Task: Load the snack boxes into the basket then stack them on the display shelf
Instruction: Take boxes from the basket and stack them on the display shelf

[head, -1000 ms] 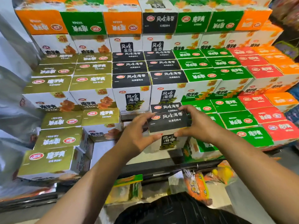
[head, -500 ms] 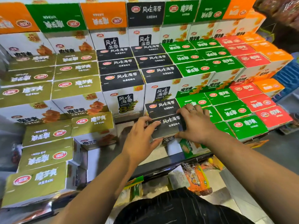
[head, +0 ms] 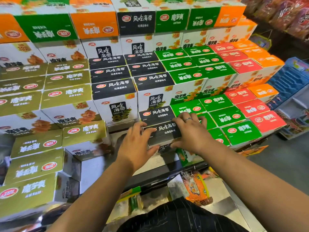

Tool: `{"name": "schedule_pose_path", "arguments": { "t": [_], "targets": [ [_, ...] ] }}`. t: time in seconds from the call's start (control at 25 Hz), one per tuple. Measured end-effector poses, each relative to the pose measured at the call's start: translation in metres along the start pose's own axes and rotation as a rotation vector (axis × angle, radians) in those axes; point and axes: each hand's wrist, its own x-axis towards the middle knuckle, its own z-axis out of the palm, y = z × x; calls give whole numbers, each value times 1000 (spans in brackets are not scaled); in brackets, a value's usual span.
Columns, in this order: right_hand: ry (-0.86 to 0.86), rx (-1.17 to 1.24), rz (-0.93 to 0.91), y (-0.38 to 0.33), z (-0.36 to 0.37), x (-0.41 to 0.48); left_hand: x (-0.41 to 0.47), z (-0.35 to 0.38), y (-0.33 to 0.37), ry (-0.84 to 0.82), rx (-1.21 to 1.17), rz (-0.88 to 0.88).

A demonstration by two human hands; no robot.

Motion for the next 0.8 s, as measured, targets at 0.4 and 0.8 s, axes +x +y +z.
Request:
{"name": "schedule_pose_path", "arguments": {
  "t": [0.4,0.8],
  "targets": [
    [109,89,-184,33,-21,-34,-36,-27,58,173,232,-174],
    [95,184,-605,-15,-14,-98,-178,-24,118,329,354,-546]
  ]
}}
